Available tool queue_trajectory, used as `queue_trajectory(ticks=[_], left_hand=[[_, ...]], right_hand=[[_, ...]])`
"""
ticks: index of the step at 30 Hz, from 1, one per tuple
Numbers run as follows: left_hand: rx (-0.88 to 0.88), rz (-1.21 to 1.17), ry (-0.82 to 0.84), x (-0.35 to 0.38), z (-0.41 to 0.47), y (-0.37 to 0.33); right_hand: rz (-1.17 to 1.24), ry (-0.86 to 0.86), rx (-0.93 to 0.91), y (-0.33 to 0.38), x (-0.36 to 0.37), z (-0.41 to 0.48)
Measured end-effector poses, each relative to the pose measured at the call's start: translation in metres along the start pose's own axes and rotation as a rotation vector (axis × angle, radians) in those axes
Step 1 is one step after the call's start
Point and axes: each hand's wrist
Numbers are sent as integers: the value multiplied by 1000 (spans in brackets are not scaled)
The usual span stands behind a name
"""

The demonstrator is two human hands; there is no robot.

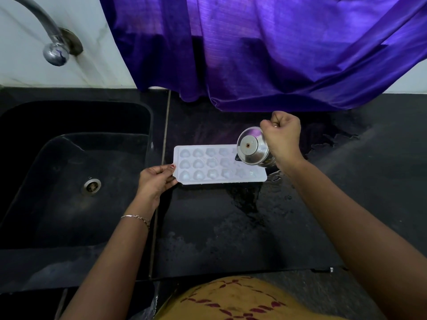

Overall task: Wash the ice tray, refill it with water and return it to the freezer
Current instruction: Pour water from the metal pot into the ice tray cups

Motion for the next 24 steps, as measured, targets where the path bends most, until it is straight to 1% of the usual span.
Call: queue_trajectory(ticks=[6, 14, 24], left_hand=[[-5, -1, 1, 0, 1, 0], [2, -1, -1, 0, 2, 1], [7, -2, 3, 0, 5, 3]], right_hand=[[-28, 17, -22, 2, 2, 1], [-86, -6, -79, 4, 2, 5], [-101, -14, -83, 4, -1, 6]])
Point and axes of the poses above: each hand's wrist, its own z-axis towards the middle knuckle, its own x-axis out of the palm, y = z × x, and after that the axes turned 5 degrees about z, right-handed
